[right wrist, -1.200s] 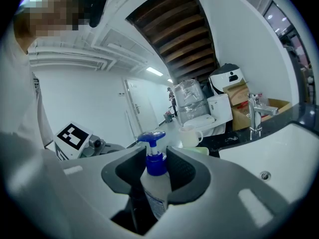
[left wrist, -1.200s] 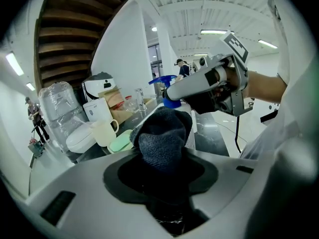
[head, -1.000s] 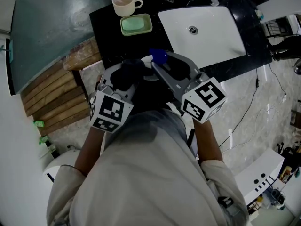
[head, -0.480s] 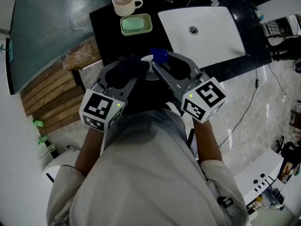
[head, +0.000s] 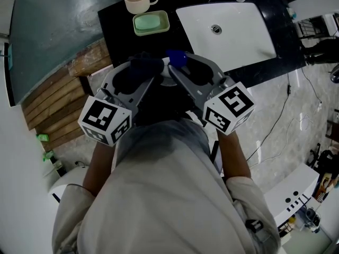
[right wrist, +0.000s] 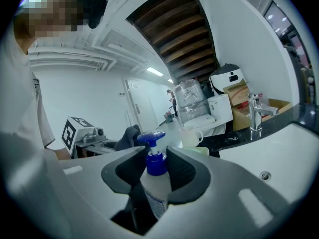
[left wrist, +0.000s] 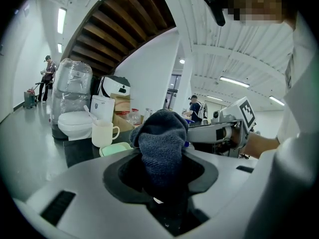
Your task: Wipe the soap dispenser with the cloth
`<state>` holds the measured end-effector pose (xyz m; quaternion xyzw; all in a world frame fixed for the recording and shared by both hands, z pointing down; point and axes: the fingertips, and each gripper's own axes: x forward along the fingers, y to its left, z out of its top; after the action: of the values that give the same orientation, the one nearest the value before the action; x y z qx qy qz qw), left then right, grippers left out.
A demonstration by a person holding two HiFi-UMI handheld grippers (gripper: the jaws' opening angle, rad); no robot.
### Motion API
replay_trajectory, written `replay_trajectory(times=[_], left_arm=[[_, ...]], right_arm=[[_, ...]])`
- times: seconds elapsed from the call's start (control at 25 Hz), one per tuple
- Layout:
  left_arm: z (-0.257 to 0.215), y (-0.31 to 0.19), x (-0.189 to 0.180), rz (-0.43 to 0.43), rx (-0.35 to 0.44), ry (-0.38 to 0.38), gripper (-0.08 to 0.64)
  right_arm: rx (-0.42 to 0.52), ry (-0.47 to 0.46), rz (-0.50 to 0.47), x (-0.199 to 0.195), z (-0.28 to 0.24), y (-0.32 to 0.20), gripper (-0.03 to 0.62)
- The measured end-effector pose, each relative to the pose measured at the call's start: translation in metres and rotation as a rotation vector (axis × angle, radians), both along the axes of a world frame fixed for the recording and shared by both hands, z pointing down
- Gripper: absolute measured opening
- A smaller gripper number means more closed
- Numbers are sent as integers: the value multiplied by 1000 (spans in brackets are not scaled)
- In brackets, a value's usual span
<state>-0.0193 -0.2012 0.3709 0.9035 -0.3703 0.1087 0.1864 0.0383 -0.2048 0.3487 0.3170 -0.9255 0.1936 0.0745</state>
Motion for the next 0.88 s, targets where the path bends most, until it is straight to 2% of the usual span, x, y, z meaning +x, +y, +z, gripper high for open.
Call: replay_trajectory(times=[0.16, 0.36, 0.56, 0.88], left_arm=[[-6, 0, 0, -4, 13, 19, 163], [-24, -6, 3, -16, 15, 108, 163], [-41, -12, 8, -14, 44, 150, 163], [-34, -12, 8, -23, 60, 131, 163]], right_arm=[[1, 1, -6, -1, -1, 1, 121], [6, 11, -25, -5, 0, 3, 123], [8, 10, -38, -10, -1, 5, 123], [-4, -8, -29, -8, -1, 3, 123]])
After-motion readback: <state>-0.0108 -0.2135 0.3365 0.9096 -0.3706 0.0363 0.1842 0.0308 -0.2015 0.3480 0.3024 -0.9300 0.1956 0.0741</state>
